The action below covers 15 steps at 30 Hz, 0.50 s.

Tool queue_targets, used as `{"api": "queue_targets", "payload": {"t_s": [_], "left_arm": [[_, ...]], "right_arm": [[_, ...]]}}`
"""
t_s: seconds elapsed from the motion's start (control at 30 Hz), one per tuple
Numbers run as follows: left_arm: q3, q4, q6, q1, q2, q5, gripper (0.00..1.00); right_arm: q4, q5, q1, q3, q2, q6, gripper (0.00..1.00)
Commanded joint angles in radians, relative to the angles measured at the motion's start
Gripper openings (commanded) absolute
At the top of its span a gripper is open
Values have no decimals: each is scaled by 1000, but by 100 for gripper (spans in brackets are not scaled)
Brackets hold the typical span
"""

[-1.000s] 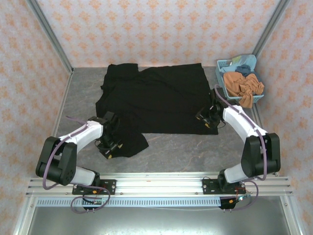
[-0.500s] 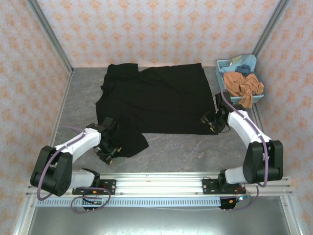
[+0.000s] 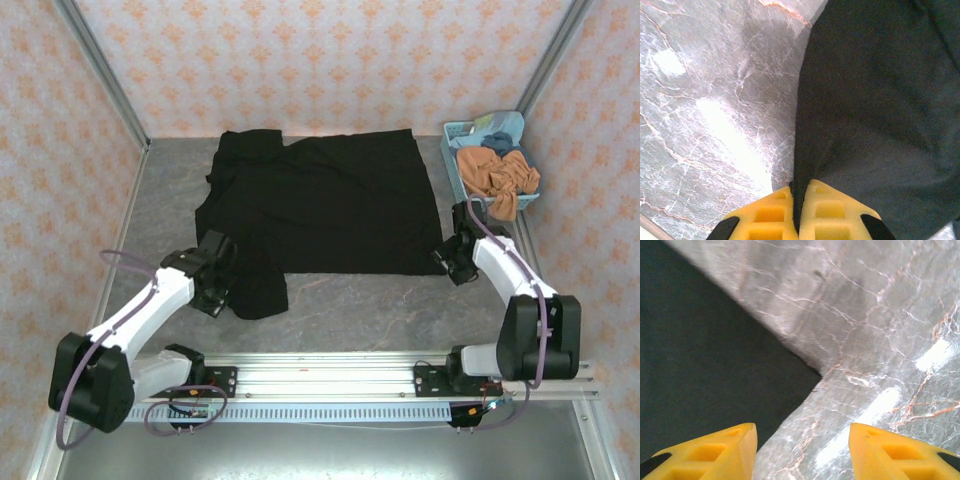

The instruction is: Fold and stack the t-shirts

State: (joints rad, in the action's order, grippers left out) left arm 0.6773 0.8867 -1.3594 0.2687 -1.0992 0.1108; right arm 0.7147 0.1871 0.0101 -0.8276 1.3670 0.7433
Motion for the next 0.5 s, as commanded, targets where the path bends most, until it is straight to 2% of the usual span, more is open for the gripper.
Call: {"api": "queue_targets", "payload": {"t_s": [0.0,0.2,0.47], "left_arm": [[-37,78,-25,4,28,-62,0],[-33,90,-16,4,42,-63,0],[-32,99,-15,3,62,-67,0]], "right_arm": [[-36,-25,6,31,53,47,51],[-151,0,14,25,157,35,46],[-206,8,14,-18,245,0,36]]}}
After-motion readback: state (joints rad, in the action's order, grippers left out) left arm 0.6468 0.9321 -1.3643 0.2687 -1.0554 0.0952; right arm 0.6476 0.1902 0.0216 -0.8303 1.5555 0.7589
